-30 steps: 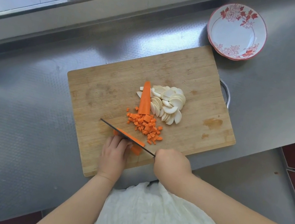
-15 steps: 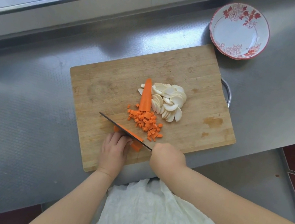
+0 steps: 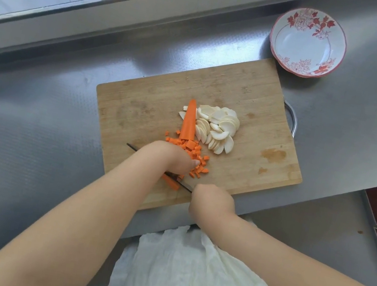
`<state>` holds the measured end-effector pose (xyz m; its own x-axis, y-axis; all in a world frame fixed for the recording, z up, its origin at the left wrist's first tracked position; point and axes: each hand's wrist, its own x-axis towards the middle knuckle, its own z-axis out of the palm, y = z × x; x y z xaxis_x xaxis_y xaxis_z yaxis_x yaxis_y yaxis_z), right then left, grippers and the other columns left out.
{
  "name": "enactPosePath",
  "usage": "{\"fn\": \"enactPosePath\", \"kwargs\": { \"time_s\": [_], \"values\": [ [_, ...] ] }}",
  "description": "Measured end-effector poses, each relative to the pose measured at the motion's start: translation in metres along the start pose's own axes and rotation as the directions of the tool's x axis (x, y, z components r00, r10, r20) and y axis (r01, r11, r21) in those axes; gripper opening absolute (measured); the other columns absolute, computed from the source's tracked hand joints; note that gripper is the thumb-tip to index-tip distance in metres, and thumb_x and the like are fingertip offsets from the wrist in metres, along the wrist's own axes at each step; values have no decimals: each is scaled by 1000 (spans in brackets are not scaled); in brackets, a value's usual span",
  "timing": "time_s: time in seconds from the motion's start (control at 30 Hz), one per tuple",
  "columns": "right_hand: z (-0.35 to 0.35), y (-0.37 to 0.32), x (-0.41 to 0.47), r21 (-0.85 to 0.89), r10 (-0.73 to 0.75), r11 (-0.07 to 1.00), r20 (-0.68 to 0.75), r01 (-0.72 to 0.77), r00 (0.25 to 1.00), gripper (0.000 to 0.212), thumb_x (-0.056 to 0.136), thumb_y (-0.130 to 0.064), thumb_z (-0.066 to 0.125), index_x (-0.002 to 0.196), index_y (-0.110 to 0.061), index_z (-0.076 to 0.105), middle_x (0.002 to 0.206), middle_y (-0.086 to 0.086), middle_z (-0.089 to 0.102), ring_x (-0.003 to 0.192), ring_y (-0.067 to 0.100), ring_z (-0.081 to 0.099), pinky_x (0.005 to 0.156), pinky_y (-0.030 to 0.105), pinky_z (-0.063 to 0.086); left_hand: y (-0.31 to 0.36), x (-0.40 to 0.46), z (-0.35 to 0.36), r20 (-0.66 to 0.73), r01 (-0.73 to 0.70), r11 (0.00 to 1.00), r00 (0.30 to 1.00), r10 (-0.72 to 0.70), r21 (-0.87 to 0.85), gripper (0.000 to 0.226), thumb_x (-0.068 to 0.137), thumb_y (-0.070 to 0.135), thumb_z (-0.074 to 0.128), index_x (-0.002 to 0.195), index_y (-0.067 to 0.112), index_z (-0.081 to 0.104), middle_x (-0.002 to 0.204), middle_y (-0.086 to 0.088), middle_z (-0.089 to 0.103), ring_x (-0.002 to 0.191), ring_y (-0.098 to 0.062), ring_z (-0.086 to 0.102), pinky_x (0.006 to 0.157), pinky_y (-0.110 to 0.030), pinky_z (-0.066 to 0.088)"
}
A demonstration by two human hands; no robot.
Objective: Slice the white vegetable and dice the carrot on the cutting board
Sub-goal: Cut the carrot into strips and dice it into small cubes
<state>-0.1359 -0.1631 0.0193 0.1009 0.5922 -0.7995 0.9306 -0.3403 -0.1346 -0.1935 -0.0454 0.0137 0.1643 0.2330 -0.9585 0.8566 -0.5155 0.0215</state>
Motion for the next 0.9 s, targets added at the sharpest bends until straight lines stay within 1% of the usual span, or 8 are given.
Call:
{"fn": "enactPosePath", "kwargs": {
  "time_s": [0.2, 0.3, 0.33, 0.4, 0.47, 0.53, 0.67, 0.9],
  "values": [
    [2, 9, 2, 41, -7, 999, -49, 9, 999, 18, 91, -11, 47, 100, -13, 62, 92, 6, 61, 85, 28, 59, 63, 30, 41, 13, -4, -3, 96, -46, 992, 994, 58, -118, 68, 103, 49, 13, 124, 1, 58, 120, -7, 59, 102, -24, 54, 89, -34, 37],
    [7, 18, 3, 97, -24, 995, -102, 34, 994, 20, 95, -20, 46, 100, -15, 64, 78, 3, 55, 71, 27, 53, 55, 28, 37, -5, -11, -1, -188, -161, 941, 976, 107, -298, 59, 103, 48, 21, 112, 6, 61, 96, -5, 64, 87, -22, 59, 86, -37, 48],
    [9, 21, 3, 113, -33, 993, -111, 46, 993, 22, 96, -23, 45, 99, -16, 65, 76, 3, 55, 70, 26, 53, 54, 28, 37, -12, -16, 1, -442, -274, 919, 888, 128, -285, 55, 103, 47, 24, 100, 8, 63, 88, -5, 64, 82, -19, 59, 80, -37, 49],
    [10, 27, 1, 148, -48, 987, -122, 66, 991, 26, 99, -31, 41, 99, -16, 63, 77, 3, 57, 70, 25, 53, 55, 28, 39, -25, -34, 12, -886, -570, 762, 463, -12, -308, 39, 102, 38, 35, 76, 15, 54, 70, 2, 53, 66, -7, 50, 65, -26, 44],
    [10, 30, -1, 169, -59, 982, -133, 81, 989, 28, 100, -33, 40, 99, -16, 62, 83, 5, 62, 71, 24, 52, 57, 29, 40, -38, -43, 37, -875, -761, 491, 207, -437, -425, 38, 102, 33, 40, 67, 17, 42, 62, 3, 43, 57, -5, 39, 55, -21, 33],
    [11, 29, -2, 161, -73, 982, -142, 95, 987, 25, 100, -29, 41, 101, -17, 63, 87, 6, 65, 73, 26, 56, 56, 29, 40, -48, -23, 70, -642, -688, 256, 387, -662, -679, 43, 101, 37, 37, 68, 12, 43, 59, -4, 45, 56, -14, 42, 55, -31, 36],
    [17, 21, -3, 70, -112, 990, -154, 124, 982, 22, 96, -20, 44, 104, -18, 64, 87, 7, 67, 73, 27, 59, 48, 26, 34, -49, 29, 121, -140, -144, 23, 891, -432, -989, 22, 103, 24, 41, 98, 8, 54, 59, -1, 64, 50, -18, 59, 54, -27, 46],
    [18, 10, -9, 0, -101, 995, -142, 102, 985, 18, 95, -12, 43, 99, -15, 60, 90, 7, 66, 67, 26, 46, 45, 27, 24, -47, 16, 109, -58, -138, -286, 961, -272, -948, 8, 99, 5, 48, 91, 8, 47, 83, -12, 58, 63, -16, 53, 43, -19, 42]
  ]
}}
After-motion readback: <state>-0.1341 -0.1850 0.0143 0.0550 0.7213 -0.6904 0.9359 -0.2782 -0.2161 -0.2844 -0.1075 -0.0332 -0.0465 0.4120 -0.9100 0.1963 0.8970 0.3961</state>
